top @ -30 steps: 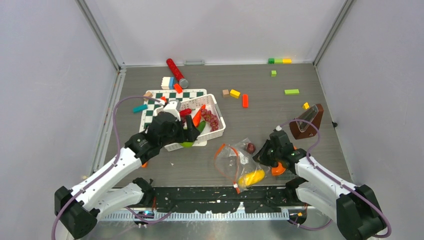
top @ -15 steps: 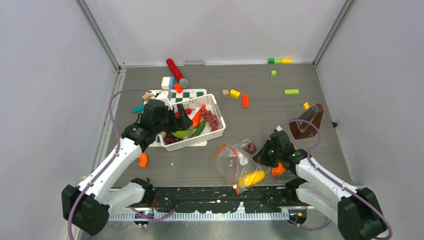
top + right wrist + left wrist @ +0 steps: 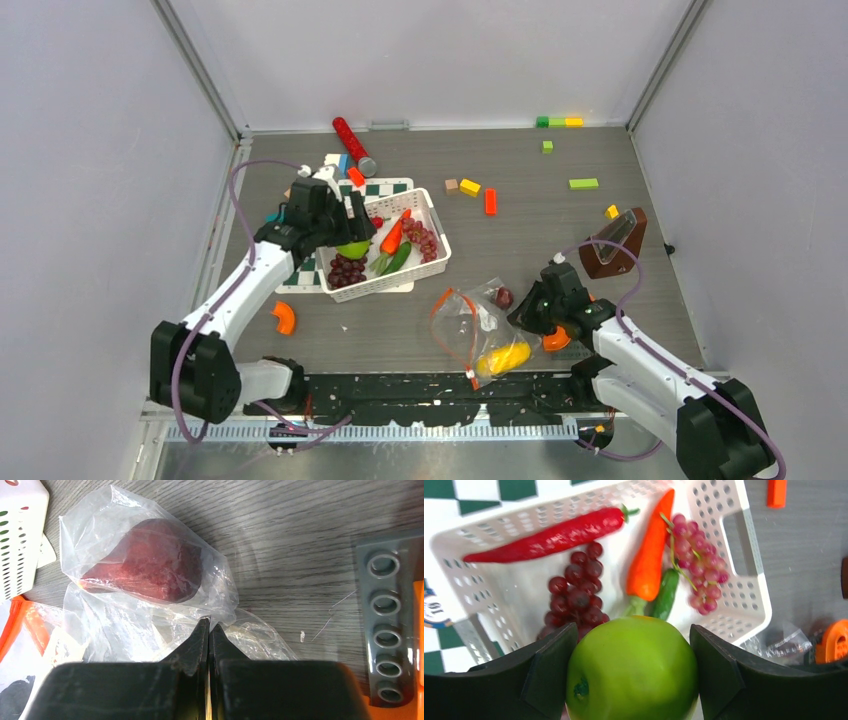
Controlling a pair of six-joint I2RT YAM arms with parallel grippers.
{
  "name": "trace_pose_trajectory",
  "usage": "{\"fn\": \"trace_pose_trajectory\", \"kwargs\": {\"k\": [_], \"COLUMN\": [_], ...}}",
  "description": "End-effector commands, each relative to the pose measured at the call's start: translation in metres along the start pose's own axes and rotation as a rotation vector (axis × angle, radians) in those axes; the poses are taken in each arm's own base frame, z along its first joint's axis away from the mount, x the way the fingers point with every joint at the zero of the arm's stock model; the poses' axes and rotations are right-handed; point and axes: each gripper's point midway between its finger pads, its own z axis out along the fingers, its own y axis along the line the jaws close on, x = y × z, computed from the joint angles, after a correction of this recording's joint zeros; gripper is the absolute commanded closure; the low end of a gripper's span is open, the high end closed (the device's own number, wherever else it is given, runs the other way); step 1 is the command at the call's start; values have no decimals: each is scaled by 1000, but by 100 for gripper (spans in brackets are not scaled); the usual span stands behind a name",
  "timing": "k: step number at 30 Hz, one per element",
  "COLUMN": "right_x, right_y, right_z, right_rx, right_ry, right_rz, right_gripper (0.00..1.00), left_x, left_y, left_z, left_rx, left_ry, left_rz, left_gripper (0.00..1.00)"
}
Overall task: Open the zip-top bag and remove the fake food
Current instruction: Place the fake fruit in the bin.
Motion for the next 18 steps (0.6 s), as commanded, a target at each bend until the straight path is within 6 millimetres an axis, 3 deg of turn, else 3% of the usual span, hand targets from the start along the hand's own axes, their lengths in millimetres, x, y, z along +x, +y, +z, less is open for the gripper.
{"fn": "trace_pose_trajectory", "kwargs": {"k": [1,11,18], "right_x": [-8,-8,-9], "right_y": [9,10,10], "right_z": [-5,-6,-6], "right_rx": [-20,-21,-17], "right_ry": [-33,-30,-30], "right_rz": [-28,-35,-41], "right_gripper": [100,100,99], "left_x": [-42,-46,-45], "left_y": [8,52,72], "left_z": [5,29,39], "left_rx": [-2,-134,-227], "left_ry": [-96,-71,-74], "left_rz": [9,-12,-27], "left_gripper": [40,34,20]}}
